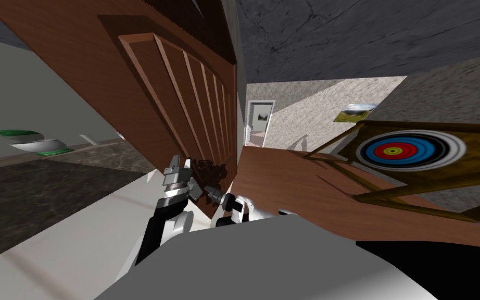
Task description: Push the door open
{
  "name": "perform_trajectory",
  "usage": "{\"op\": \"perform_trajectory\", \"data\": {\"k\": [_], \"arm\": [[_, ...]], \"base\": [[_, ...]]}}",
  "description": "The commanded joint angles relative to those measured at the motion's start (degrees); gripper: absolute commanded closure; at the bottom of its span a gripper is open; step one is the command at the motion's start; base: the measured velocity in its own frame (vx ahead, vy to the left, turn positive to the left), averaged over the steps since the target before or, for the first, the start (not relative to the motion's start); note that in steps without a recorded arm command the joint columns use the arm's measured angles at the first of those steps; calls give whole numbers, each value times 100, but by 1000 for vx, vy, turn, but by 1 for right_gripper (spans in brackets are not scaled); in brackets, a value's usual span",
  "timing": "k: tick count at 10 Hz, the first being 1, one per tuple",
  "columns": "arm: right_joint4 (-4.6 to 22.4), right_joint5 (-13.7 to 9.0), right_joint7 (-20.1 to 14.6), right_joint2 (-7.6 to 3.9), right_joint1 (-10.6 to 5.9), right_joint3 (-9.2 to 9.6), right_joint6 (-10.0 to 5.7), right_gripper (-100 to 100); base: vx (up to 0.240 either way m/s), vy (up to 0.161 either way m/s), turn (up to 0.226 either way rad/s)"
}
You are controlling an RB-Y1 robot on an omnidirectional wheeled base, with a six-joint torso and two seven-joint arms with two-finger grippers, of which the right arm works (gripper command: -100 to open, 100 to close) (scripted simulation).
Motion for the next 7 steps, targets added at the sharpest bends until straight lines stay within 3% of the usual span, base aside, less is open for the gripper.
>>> {"op": "perform_trajectory", "data": {"k": [1, 3, 7], "arm": [[40, -2, 53, 39, 26, -156, 27, -100], [87, 2, 53, 19, -10, -143, 32, -100], [172, 18, 101, 66, -19, -220, 25, -100]], "base": [[-193, -5, -65], [-25, 56, 19], [104, 171, 26]]}}
